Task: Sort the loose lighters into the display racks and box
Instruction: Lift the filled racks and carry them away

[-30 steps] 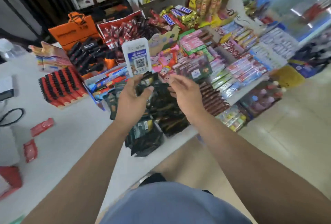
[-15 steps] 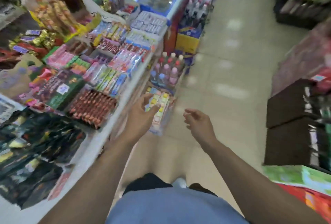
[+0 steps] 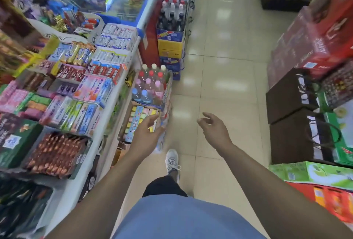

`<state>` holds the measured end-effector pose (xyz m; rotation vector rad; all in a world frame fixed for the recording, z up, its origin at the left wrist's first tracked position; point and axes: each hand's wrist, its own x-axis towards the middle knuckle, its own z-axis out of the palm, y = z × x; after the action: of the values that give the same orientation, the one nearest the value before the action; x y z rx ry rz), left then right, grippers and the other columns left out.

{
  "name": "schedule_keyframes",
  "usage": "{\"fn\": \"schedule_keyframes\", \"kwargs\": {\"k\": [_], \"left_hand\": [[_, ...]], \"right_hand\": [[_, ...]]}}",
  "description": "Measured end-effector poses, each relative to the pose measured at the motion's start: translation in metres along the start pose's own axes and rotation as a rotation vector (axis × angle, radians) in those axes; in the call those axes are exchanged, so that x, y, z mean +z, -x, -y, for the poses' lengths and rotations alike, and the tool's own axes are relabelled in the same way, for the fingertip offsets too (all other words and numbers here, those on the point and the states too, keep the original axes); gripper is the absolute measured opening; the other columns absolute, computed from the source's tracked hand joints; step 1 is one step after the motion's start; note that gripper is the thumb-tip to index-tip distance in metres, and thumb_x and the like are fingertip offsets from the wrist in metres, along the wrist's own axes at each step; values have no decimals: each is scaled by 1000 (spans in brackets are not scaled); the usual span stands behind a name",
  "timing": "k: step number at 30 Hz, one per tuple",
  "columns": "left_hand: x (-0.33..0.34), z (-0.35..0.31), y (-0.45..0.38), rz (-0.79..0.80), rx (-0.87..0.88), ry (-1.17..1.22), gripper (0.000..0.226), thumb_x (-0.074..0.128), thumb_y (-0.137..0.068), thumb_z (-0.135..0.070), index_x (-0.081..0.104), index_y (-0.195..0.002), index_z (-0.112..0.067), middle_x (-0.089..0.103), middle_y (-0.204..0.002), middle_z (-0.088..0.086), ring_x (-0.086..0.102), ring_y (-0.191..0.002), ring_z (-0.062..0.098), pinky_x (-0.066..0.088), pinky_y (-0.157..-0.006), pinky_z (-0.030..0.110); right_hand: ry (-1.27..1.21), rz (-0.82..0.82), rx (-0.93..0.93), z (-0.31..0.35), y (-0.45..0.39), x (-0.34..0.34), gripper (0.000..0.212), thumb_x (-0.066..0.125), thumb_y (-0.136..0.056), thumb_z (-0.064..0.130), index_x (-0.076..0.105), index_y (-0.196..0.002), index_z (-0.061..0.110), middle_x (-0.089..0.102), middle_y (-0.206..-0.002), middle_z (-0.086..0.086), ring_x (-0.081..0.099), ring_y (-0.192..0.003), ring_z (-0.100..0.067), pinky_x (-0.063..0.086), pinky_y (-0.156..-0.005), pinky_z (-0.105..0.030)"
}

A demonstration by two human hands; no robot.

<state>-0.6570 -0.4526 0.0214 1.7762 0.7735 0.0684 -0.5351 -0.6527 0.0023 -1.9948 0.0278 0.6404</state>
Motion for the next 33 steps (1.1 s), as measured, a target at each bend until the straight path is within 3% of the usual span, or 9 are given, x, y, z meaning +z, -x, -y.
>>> {"fn": "schedule_keyframes", "kwargs": {"k": [4, 10, 13, 16, 19, 23, 28, 33], "left_hand": [[-8, 7, -40, -36, -64, -3, 43, 70, -96, -18, 59, -138, -22, 57, -136, -9, 51, -132, 13, 42, -110, 36], [-21, -9, -133, -14, -90, -15, 42, 71, -95, -24, 59, -136, -24, 59, -132, -10, 52, -127, 10, 40, -102, 29], [-21, -31, -183, 26, -53, -42, 43, 71, -95, -27, 58, -135, -26, 60, -125, -13, 55, -121, 8, 41, -97, 29], [-13, -60, -236, 54, -8, -78, 43, 69, -95, -25, 60, -137, -25, 63, -127, -10, 60, -114, 5, 45, -95, 28], [4, -94, -284, 79, 29, -101, 41, 72, -92, -21, 63, -133, -23, 65, -127, -8, 60, -119, 9, 46, -101, 30], [36, -137, -342, 124, 100, -126, 43, 72, -94, -17, 60, -136, -18, 60, -123, -8, 53, -117, 4, 40, -89, 11], [72, -168, -408, 120, 97, -169, 47, 74, -91, -24, 62, -136, -23, 63, -133, -7, 56, -126, 12, 44, -111, 37], [92, -187, -444, 64, 61, -180, 43, 72, -93, -22, 61, -135, -23, 61, -130, -8, 53, -121, 8, 41, -102, 27]], "right_hand": [[66, 23, -81, 47, -61, 3, 46, 64, -97, 39, 58, -140, 25, 66, -126, 7, 60, -114, -13, 41, -88, -27], [173, 88, -101, 105, -151, 16, 48, 66, -95, 42, 59, -140, 28, 65, -132, 7, 62, -114, -12, 47, -88, -28], [229, 133, -75, 113, -181, 13, 51, 66, -95, 43, 58, -142, 26, 62, -139, 5, 62, -115, -11, 48, -97, -29], [278, 191, 5, 108, -204, 1, 52, 66, -96, 44, 56, -144, 26, 59, -143, 4, 61, -118, -11, 43, -96, -26], [289, 216, 78, 97, -224, -17, 53, 65, -97, 45, 55, -145, 24, 58, -145, 3, 59, -124, -13, 40, -97, -25], [323, 198, 131, 90, -262, -50, 51, 65, -97, 42, 57, -142, 22, 60, -143, 1, 57, -129, -14, 41, -104, -29], [374, 219, 120, 108, -336, -89, 52, 63, -97, 44, 56, -144, 23, 59, -144, 1, 56, -129, -16, 39, -101, -27], [475, 302, 46, 155, -417, -110, 54, 64, -96, 45, 55, -144, 23, 58, -145, 0, 60, -126, -17, 44, -106, -32]]}}
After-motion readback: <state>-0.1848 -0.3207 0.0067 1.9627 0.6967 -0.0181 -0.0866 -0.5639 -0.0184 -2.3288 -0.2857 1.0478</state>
